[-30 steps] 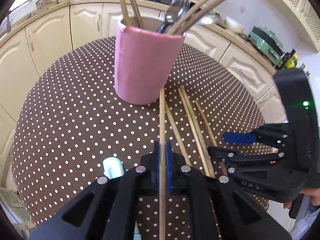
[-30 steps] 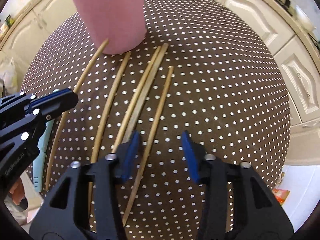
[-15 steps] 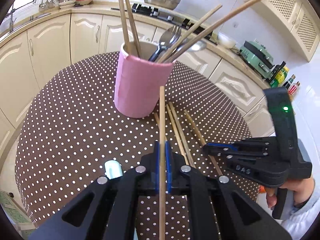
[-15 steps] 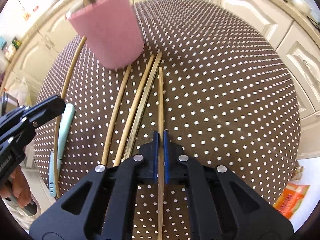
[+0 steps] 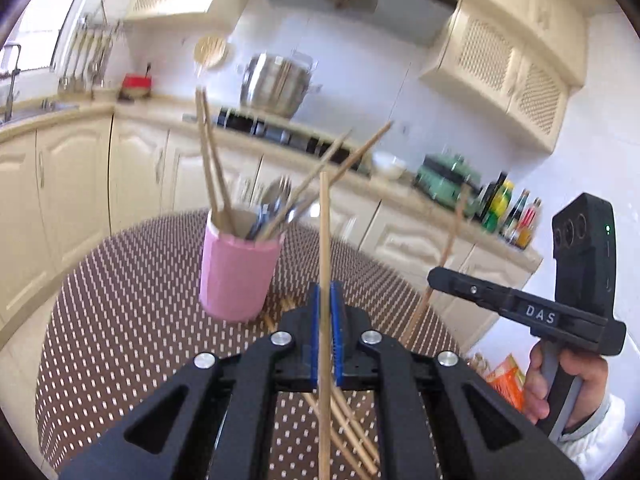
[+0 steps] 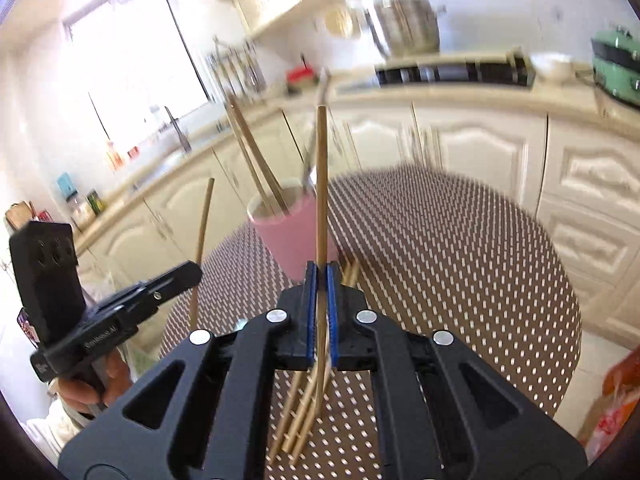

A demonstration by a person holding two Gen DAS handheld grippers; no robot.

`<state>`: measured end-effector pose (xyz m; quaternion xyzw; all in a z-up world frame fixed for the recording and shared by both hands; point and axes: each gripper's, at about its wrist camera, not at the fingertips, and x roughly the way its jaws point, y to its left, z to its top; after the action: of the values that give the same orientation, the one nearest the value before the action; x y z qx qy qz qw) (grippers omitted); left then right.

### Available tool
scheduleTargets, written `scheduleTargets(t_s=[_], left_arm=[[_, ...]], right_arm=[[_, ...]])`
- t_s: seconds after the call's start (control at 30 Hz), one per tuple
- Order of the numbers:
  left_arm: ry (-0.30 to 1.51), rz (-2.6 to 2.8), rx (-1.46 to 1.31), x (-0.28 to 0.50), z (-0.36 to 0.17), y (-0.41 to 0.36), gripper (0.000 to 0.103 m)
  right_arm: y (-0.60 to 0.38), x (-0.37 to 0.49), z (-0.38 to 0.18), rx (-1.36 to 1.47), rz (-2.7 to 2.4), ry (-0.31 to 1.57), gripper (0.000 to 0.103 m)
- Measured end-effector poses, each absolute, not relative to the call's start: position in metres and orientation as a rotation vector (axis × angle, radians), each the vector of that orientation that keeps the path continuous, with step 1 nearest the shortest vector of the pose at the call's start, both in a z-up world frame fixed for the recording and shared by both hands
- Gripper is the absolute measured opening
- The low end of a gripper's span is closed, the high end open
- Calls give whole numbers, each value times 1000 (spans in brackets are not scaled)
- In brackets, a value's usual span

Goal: Organize utensils
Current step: 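Lift both held chopsticks and lower them into the pink cup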

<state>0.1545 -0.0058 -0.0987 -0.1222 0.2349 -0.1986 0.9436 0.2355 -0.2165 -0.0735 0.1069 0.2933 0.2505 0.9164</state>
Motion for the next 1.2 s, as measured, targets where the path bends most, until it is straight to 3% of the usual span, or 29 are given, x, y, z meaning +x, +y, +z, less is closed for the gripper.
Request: scheduleTargets(t_s=[0.6, 0.9, 1.2], left_arm=[[74, -285, -240, 203, -20, 5, 6], [-53, -219, -271, 242, -8, 7, 6], [-68, -153, -288, 284, -35, 7, 6]], right_arm=[[-149, 242, 19, 87, 568, 312, 5], [-126, 270, 24, 32, 548, 296, 5], [-126, 288, 6, 24, 560, 351, 5]])
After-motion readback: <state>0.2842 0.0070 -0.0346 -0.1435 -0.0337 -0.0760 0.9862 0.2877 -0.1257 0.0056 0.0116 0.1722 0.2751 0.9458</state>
